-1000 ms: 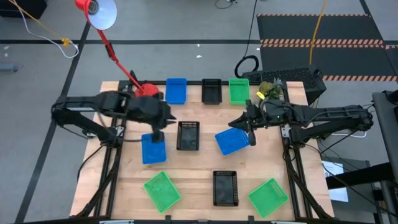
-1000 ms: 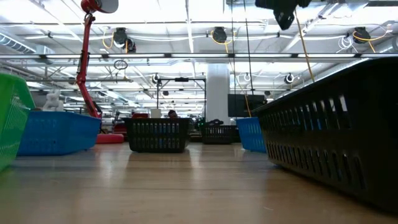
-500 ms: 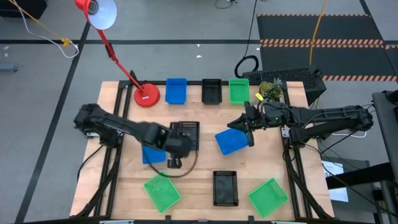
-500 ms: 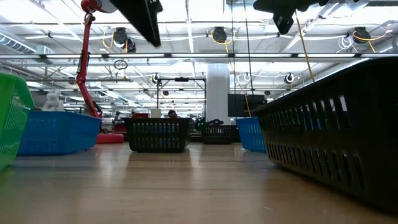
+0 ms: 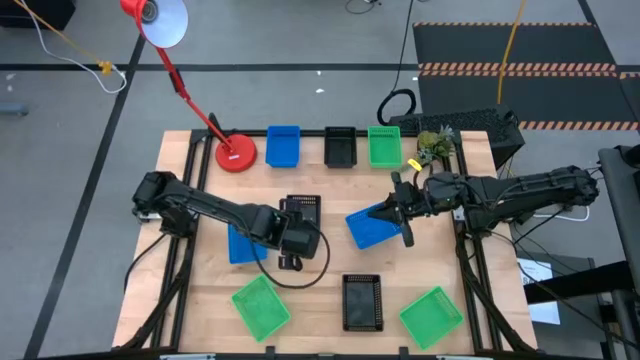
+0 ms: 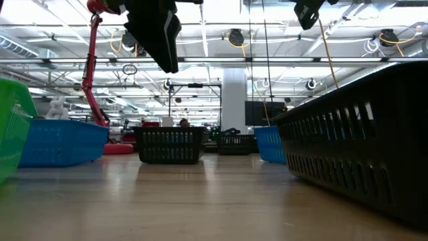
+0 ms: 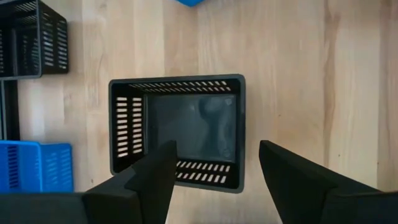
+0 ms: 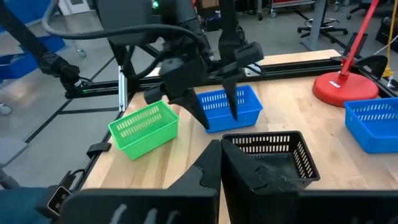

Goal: Stack baskets by color
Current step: Stack the middle black basket on top of the top black basket

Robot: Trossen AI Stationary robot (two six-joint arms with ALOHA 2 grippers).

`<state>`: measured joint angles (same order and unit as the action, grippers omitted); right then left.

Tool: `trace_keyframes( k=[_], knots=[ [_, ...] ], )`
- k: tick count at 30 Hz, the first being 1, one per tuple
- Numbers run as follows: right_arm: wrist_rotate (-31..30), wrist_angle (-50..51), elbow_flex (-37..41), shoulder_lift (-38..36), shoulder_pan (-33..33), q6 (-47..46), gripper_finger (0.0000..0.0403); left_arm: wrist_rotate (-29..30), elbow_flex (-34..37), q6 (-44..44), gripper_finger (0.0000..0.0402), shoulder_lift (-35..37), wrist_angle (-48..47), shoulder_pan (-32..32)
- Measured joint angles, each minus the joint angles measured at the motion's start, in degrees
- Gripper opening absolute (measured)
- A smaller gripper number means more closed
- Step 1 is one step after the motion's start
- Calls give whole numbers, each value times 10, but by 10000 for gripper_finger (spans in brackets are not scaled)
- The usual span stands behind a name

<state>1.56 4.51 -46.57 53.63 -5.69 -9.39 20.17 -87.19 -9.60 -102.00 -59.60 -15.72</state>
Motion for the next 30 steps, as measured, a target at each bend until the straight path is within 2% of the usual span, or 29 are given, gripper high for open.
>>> trace_keyframes(
  k=[8, 14, 23, 26, 30],
  knots=[
    [0, 1, 0, 0, -9, 9, 0, 23, 55, 1, 232, 0, 36, 1],
    [0, 2, 0, 0, -9, 11, 0, -47, 105, 27, 232, 0, 123, 0],
    [-3, 2, 0, 0, -9, 21, 0, -51, 184, 9, 230, 0, 208, 2],
    [-3, 2, 0, 0, -9, 26, 0, -49, 201, 16, 206, 0, 242, 3],
    [-3, 2, 0, 0, -9, 26, 0, -49, 219, 31, 146, 0, 254, 8]
  ],
)
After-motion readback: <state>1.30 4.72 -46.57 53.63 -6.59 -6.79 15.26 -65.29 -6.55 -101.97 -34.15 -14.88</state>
